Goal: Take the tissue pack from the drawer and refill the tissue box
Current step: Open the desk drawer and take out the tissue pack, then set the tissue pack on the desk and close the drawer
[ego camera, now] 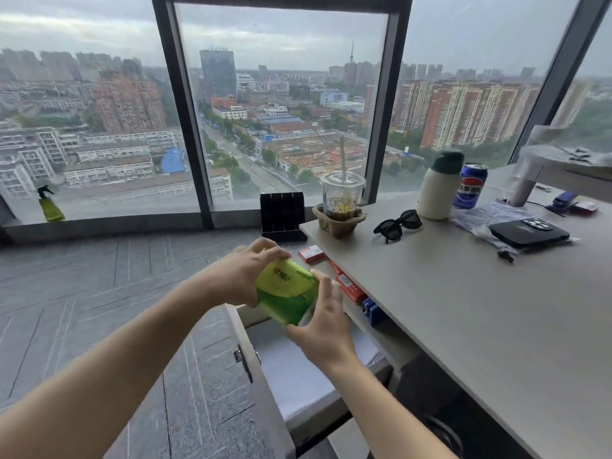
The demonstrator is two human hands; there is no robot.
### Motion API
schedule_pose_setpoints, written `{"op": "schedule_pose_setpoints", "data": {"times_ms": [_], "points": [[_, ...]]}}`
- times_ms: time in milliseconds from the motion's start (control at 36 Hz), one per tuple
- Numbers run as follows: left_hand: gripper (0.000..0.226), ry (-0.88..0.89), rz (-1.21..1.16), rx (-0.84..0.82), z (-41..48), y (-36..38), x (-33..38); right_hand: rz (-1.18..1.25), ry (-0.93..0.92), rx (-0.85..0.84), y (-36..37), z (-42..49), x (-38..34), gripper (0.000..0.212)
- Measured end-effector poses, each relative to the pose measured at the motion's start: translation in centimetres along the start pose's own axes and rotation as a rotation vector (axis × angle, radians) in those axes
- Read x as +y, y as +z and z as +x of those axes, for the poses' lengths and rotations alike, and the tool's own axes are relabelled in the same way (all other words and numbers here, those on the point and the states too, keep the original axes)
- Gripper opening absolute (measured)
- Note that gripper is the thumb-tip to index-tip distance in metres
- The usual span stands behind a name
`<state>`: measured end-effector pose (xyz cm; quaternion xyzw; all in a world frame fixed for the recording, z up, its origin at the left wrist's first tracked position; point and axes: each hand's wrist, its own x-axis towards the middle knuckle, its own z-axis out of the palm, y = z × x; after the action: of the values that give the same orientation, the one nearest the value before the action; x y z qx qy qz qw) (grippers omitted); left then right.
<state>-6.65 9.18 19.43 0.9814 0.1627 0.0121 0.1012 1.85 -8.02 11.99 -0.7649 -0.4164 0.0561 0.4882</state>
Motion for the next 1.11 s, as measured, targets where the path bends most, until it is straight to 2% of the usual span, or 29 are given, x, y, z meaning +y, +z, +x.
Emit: {"op": "schedule_pose_setpoints", "data": {"times_ms": [167, 278, 528, 694, 806, 972, 1111], "points": [[0.103, 0.182, -0.269, 0.171, 0.2, -2.4, 5.0, -0.008, -0.048, 0.157, -6.9, -1.6, -1.7, 0.08], [0.102, 0.264, -0.472, 0.205, 1.3, -1.6, 9.7, -0.073, 0.009, 0.178, -12.9, -3.7, -1.4, 0.079], [0.084, 0.23, -0.866, -0.05, 4.1, 2.3, 16.6, -0.138, 0.273, 0.158, -20.5, -7.3, 1.4, 0.086], [0.079, 0.237, -0.876, -0.077, 4.7, 2.4, 17.5, -0.179, 0.316, 0.169, -21.1, -7.7, 2.0, 0.086], [0.071, 0.227, -0.913, -0.064, 4.3, 2.5, 16.4, -0.315, 0.255, 0.211, -20.7, -7.8, 1.9, 0.083], [0.054, 0.17, -0.933, 0.024, 2.2, 1.9, 12.7, -0.695, 0.09, 0.366, -19.5, -7.6, 0.1, 0.072], [0.048, 0.11, -0.924, 0.152, -1.5, 1.3, 9.4, -0.663, -0.108, 0.333, -16.2, -7.2, -3.0, 0.055]]}}
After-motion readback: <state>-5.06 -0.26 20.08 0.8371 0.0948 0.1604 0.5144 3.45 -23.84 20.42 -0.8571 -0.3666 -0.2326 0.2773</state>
